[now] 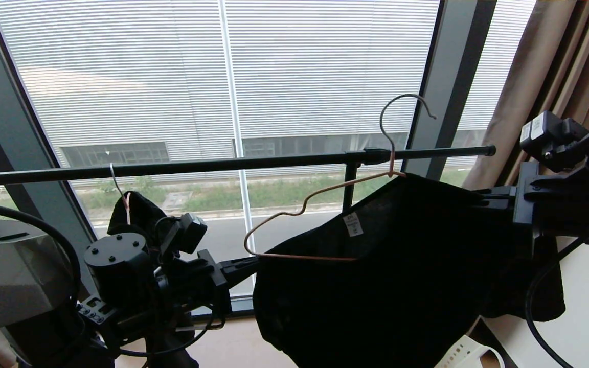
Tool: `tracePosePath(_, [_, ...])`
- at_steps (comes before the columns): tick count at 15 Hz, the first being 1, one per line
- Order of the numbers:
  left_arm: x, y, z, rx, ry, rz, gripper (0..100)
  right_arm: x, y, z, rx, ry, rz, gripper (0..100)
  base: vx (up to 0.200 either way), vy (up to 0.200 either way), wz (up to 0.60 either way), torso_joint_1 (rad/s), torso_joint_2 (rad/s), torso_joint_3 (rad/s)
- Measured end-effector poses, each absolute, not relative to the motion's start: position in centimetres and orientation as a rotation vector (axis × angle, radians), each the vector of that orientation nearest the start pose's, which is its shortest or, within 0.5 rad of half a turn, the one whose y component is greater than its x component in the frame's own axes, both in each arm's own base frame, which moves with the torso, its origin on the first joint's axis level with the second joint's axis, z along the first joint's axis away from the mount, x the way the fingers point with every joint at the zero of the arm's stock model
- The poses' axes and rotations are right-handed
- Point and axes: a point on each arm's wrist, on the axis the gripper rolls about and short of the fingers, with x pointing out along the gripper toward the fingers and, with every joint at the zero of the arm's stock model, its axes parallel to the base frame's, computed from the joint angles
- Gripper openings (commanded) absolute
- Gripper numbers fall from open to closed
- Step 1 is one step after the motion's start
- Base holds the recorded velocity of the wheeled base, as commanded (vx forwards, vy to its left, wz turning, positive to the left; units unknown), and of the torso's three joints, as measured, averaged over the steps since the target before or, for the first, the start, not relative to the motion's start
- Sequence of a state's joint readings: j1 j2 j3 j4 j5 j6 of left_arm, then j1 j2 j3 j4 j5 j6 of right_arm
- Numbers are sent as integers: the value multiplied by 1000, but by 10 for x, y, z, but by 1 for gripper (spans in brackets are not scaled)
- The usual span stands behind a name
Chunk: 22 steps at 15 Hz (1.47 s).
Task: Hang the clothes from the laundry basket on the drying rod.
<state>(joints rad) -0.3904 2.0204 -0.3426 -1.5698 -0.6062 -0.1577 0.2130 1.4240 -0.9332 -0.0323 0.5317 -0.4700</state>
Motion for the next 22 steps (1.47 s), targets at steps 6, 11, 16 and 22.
tracePosePath(6, [261, -112, 81, -157, 174, -957, 0, 231, 55, 242, -404, 171, 754, 0, 0, 0, 0, 0, 0, 0])
tracePosePath(11, [263, -110, 83, -158, 164, -949, 0, 234, 45, 237, -441, 166, 675, 0, 0, 0, 0, 0, 0, 0])
tracePosePath(16, [265, -107, 88, -174, 151, -941, 0, 236, 42, 238, -481, 141, 579, 0, 0, 0, 0, 0, 0, 0])
tracePosePath(22, [266, -102, 93, -182, 137, -926, 0, 236, 42, 232, -485, 152, 568, 0, 0, 0, 0, 0, 0, 0])
